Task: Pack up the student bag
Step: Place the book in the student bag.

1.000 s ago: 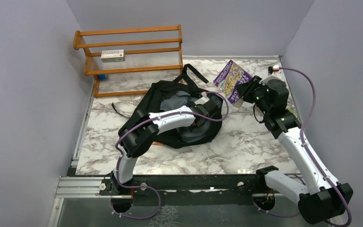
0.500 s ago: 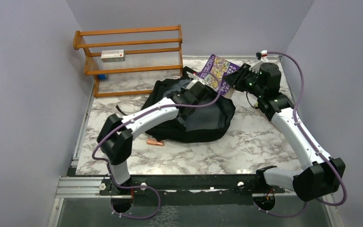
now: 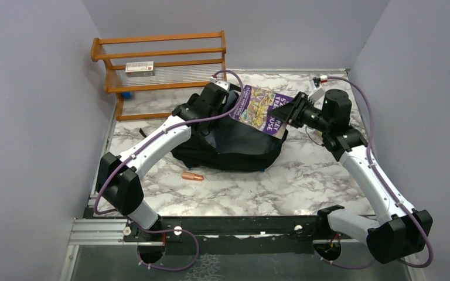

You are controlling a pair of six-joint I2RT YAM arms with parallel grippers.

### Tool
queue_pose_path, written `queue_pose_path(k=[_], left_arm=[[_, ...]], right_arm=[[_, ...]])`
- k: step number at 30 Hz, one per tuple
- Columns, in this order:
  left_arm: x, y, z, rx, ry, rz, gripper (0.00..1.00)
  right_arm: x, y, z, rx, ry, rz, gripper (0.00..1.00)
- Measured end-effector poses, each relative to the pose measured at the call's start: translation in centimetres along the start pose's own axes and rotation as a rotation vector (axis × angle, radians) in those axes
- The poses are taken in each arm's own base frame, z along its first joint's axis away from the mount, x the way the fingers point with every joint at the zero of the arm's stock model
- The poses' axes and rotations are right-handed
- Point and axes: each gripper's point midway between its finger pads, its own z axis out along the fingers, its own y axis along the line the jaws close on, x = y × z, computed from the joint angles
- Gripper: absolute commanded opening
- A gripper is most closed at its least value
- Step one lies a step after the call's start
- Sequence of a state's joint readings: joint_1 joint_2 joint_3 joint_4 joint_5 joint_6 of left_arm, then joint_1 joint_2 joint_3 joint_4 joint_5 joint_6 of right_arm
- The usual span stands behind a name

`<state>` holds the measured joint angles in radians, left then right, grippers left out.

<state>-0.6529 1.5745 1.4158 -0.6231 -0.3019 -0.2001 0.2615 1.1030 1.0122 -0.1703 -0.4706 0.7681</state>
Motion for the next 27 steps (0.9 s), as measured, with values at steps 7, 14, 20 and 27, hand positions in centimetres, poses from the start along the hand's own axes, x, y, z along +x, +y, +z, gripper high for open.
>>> queue_pose_path(k=[7,14,20,27], left_arm=[[1.9,-0.8,0.1,0.058,0.021,-0.003,0.0],[1.4,-1.4,0.1,0.077,0.004,-0.046,0.0],[1.0,-1.9,0.3,0.096,0.004,-0.053,0.0],[0.7,-2.7,0.7,0.125,0.009,-0.06,0.0]], right_arm=[[3.3,-1.9,-0.2,0.039,0.106,0.066,0.0],[6.4,-5.1,-0.7,0.133,0.148,0.145,0.0],[7.7,-6.9,0.6,0.162,0.171,0.235,0.01],[8.5,-7.2,4.9,0.116,0.19,0.304,0.0]])
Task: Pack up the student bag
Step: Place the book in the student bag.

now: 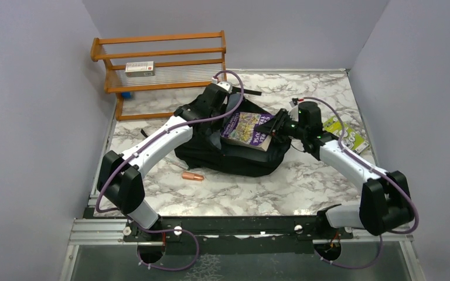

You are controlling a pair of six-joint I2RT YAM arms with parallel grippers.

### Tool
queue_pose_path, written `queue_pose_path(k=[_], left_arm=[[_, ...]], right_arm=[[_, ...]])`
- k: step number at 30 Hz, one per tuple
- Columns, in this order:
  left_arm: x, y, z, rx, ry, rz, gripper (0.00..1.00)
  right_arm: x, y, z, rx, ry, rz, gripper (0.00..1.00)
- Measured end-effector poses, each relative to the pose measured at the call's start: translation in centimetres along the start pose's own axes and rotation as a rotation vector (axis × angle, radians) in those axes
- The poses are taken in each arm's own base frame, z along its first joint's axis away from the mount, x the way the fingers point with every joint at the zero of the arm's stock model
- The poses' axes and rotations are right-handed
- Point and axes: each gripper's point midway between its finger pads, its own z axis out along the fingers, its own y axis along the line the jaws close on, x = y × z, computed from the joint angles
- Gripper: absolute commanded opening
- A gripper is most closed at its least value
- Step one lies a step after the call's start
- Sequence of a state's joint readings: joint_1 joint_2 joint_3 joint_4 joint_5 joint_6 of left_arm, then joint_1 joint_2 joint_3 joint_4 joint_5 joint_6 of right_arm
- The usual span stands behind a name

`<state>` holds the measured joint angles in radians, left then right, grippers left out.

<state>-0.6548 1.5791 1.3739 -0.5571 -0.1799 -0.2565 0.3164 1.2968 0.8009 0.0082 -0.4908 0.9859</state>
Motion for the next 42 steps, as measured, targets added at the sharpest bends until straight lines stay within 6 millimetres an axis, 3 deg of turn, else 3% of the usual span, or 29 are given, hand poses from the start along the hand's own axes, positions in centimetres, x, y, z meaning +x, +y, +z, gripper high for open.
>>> queue_pose_path(k=[9,18,23,32,37,42], left_arm=[[-1.0,-0.9,-0.1,0.037,-0.011,-0.013,0.0],[-1.4,-1.8,-0.1,0.067,-0.014,-0.016,0.0],[-1.2,-2.2,-0.1,0.074,-0.01,-0.016,0.0],[-1.0,-2.3,0.2,0.075,-0.002,-0.021,0.0],[-0.9,-2.3,0.5,0.073,0.002,-0.022,0.0],[-0.7,-2.5,1.3,0.072,0.008,-0.02,0.0]], right_arm=[[2.5,0.5,6.1,-0.064,0.077,0.038,0.0],[1.6,0.5,12.2,-0.096,0.047,0.008,0.01],[1.3,0.2,14.6,-0.087,0.018,-0.006,0.07],[0.9,-0.2,17.2,-0.076,0.005,-0.056,0.37],[0.8,-1.1,17.5,-0.033,-0.009,-0.104,0.56],[0.7,-3.0,17.0,0.055,-0.022,-0.159,0.66]])
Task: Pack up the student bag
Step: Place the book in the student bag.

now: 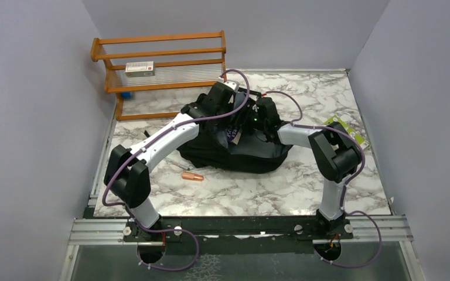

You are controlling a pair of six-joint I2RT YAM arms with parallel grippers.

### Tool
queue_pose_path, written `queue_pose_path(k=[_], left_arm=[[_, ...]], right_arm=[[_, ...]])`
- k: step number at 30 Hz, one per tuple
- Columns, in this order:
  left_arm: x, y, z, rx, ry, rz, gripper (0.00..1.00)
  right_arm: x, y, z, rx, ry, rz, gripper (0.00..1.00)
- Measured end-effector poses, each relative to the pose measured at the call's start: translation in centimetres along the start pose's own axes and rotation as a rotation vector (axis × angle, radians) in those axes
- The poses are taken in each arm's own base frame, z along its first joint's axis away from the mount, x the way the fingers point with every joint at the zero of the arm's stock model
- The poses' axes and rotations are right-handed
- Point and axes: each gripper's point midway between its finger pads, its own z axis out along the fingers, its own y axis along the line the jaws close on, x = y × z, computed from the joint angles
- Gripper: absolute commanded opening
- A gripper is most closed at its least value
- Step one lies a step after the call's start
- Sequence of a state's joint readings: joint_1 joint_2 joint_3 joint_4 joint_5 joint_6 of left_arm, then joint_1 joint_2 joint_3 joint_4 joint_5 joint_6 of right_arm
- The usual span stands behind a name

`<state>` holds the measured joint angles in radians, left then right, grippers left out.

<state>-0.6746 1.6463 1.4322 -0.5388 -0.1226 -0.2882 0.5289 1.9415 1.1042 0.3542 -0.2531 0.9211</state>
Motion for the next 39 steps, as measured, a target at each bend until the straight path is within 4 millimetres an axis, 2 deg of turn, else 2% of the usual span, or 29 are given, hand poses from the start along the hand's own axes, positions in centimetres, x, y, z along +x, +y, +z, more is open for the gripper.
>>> queue_pose_path(k=[5,11,16,20,25,28,30,36,39], left_arm=[[0.2,0.0,0.8,-0.004,0.007,0.001,0.0],[0.2,0.2,1.6,-0.009,0.011,-0.001,0.0],[0.1,0.3,1.8,-0.011,0.005,-0.006,0.14],[-0.6,0.4,1.9,-0.007,-0.019,-0.014,0.27],[-1.3,0.3,2.0,0.003,-0.047,-0.022,0.39],[-1.6,0.1,2.0,0.012,-0.056,-0.022,0.47],[-1.8,-0.2,1.9,0.025,-0.062,-0.022,0.52],[-2.9,-0.5,1.0,0.048,-0.1,-0.021,0.69],[-3.8,-0.7,-0.3,0.064,-0.133,-0.018,0.74]], right_arm=[[-0.3,-0.8,-2.0,0.076,-0.017,-0.066,0.74],[-2.0,-0.4,-5.6,0.152,-0.082,-0.156,0.77],[-3.0,-0.5,-9.3,0.216,-0.146,-0.208,0.78],[-3.8,-0.3,-13.3,0.258,-0.215,-0.235,0.78],[-6.4,0.4,-18.1,0.333,-0.355,-0.278,0.81],[-8.4,-0.7,-20.6,0.431,-0.427,-0.299,0.83],[-9.6,-2.2,-22.0,0.502,-0.456,-0.304,0.83],[-14.1,-8.4,-25.9,0.709,-0.524,-0.237,0.83],[-17.1,-11.2,-26.8,0.796,-0.55,-0.194,0.85]])
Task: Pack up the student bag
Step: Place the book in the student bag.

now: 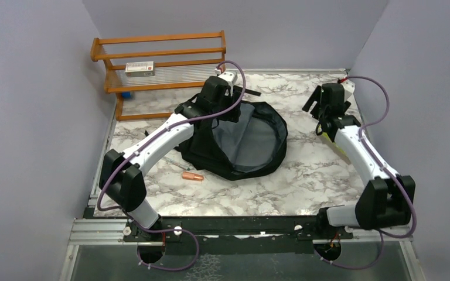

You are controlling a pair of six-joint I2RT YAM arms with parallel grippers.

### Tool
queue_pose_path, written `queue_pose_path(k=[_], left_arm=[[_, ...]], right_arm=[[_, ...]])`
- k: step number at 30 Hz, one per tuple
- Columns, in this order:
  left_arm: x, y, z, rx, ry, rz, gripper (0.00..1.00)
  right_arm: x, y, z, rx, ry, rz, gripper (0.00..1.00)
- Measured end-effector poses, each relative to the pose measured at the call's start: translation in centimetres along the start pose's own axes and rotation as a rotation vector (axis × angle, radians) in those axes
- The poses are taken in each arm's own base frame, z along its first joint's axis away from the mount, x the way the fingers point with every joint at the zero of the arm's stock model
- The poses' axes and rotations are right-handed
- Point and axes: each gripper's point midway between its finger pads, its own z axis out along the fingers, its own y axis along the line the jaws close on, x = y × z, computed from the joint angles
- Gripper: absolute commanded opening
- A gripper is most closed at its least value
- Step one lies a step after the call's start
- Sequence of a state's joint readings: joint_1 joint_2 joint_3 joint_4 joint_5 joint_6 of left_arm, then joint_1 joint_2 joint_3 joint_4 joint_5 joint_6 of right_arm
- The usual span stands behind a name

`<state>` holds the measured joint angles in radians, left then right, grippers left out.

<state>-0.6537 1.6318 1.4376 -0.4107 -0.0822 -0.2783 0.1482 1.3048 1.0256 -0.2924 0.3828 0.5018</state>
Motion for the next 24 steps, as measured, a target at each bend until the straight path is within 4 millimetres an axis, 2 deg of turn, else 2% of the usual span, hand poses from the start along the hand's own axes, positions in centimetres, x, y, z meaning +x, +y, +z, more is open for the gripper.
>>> queue_pose_path(k=[5,10,13,16,19,22,24], left_arm=[[-1.1,-0.2,-2.7,0.029,-0.057,0.002,0.77],[-0.2,-0.1,-4.0,0.042,-0.055,0.001,0.77],[0.7,-0.1,-3.9,0.05,-0.035,-0.003,0.78],[1.3,0.0,-4.0,0.055,-0.022,-0.007,0.78],[1.8,-0.1,-4.3,0.065,-0.016,-0.006,0.78],[1.9,-0.3,-4.5,0.079,-0.015,-0.006,0.78],[2.0,-0.3,-4.5,0.082,-0.013,-0.006,0.78]], right_arm=[[-0.4,-3.0,5.7,0.137,0.055,0.014,0.89],[0.0,-7.5,11.2,0.304,0.106,0.03,0.89],[0.8,-11.1,12.6,0.386,0.133,0.051,0.89],[0.5,-13.6,13.0,0.44,0.125,0.075,0.89],[-0.7,-14.0,13.3,0.45,0.099,0.088,0.89],[-2.7,-12.8,14.6,0.423,0.057,0.094,0.88],[-3.1,-12.4,14.9,0.403,0.047,0.084,0.87]])
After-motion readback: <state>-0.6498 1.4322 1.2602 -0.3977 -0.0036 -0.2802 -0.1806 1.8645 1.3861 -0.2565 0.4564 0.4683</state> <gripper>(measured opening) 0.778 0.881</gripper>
